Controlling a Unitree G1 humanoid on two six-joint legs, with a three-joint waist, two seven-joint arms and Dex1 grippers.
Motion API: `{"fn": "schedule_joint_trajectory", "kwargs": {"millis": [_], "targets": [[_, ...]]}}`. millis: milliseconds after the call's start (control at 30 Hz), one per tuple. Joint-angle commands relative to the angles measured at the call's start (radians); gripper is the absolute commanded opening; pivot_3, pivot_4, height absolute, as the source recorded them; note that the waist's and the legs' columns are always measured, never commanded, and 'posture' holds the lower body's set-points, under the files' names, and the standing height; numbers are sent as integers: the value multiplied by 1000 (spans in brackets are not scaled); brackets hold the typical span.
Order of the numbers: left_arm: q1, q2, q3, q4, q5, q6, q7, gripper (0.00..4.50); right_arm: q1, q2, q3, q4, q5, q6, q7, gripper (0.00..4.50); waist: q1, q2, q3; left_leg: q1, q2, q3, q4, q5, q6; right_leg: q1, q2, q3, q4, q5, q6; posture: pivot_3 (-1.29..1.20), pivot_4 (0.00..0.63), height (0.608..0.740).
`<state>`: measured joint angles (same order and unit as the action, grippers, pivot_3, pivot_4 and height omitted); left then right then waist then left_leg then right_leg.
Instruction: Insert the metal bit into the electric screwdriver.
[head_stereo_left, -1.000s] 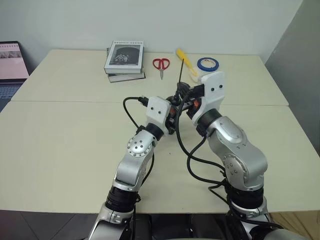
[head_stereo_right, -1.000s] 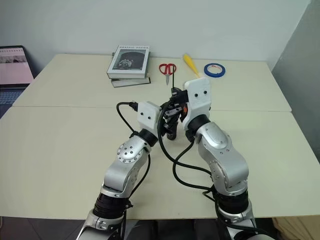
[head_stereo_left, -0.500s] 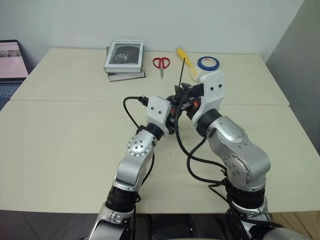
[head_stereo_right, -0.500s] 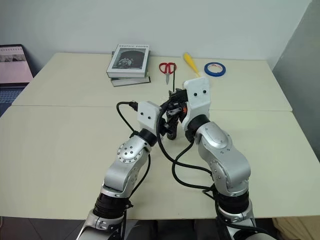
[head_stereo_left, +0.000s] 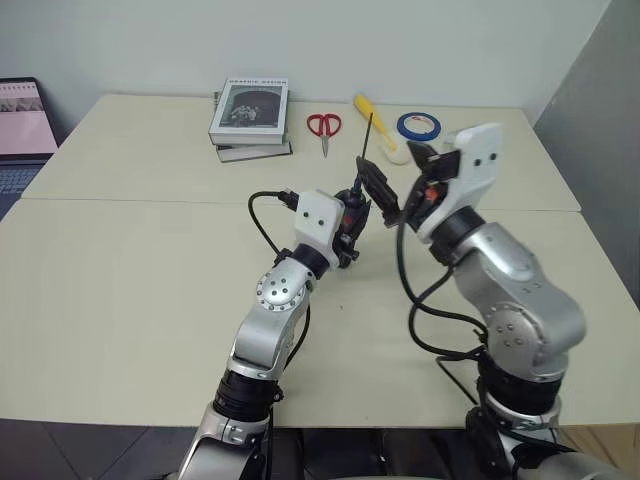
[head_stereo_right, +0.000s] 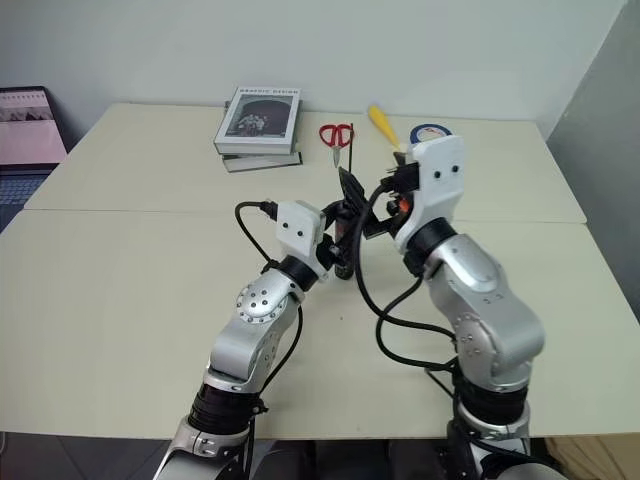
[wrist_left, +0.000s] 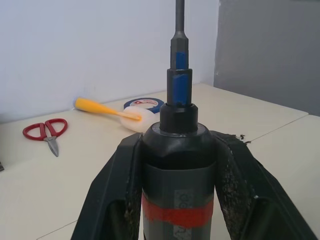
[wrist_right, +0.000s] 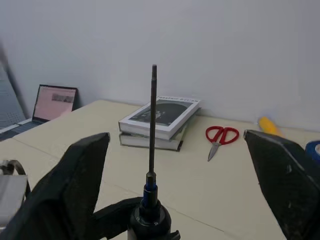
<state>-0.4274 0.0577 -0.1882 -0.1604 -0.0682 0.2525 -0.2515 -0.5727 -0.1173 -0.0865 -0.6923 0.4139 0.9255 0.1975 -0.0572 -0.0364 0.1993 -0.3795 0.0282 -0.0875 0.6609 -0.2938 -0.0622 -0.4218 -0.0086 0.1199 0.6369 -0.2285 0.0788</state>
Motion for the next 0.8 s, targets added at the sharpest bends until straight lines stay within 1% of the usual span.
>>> {"fn": "schedule_joint_trajectory", "kwargs": {"millis": [33,100,167,233,300,400,500,567,600,667,733,800], "targets": [[-49,11,27,-19,-8,-20,-14,1630,12,-83,-80,-70,107,19,85,4500,0,0,0,0,0,0,0,0,0,0,0,0,0,0,0,0,150,740],[-97,39,47,-33,-25,-9,-45,1630,49,-192,-152,-99,184,43,184,4500,5,0,1,-1,0,0,0,0,0,0,0,0,0,0,0,0,150,740],[-144,77,68,-31,-40,-5,-81,1630,69,-272,-192,-105,239,51,232,4500,8,1,2,-4,0,-2,1,0,0,0,0,-2,-4,1,1,0,150,740],[-196,125,90,-11,-49,-6,-122,1630,89,-338,-219,-104,287,61,263,4500,5,2,2,-4,0,-2,0,0,0,1,0,-1,-8,3,2,0,150,740],[-272,210,105,35,-35,-25,-193,1630,137,-425,-245,-111,327,69,322,4500,5,2,2,-5,0,-1,0,0,0,0,0,-1,-9,3,2,0,150,740],[-341,307,99,95,-14,-33,-276,1630,194,-516,-262,-122,368,66,373,4500,7,2,2,-5,0,-1,-1,0,0,0,0,-1,-9,2,2,0,150,740],[-418,491,4,206,76,-79,-477,1630,278,-629,-287,-154,408,54,466,4500,7,2,2,-4,0,0,-1,0,1,0,0,0,-10,2,2,0,150,740],[-474,570,-53,280,108,-101,-595,1630,312,-686,-315,-163,456,50,514,4500,6,2,2,-6,0,-1,-2,0,0,0,0,-1,-10,2,2,0,150,740],[-502,595,-80,312,121,-129,-649,1630,326,-713,-329,-165,474,45,535,4500,4,2,2,-5,0,0,-1,0,0,0,-1,-1,-10,2,1,0,150,740],[-552,617,-116,379,164,-199,-694,1630,346,-757,-346,-165,484,28,569,4500,6,2,3,-6,0,0,-1,0,0,0,-1,-1,-9,1,2,0,150,740],[-585,640,-163,435,206,-267,-764,1630,355,-791,-359,-160,500,19,588,4500,17,1,4,-6,0,0,0,0,1,0,-1,-1,-10,1,2,0,150,740],[-611,639,-207,490,228,-316,-837,1630,364,-821,-370,-150,503,5,603,4500,22,1,4,-7,0,0,0,0,0,0,-1,-1,-11,2,2,0,150,740]]}}
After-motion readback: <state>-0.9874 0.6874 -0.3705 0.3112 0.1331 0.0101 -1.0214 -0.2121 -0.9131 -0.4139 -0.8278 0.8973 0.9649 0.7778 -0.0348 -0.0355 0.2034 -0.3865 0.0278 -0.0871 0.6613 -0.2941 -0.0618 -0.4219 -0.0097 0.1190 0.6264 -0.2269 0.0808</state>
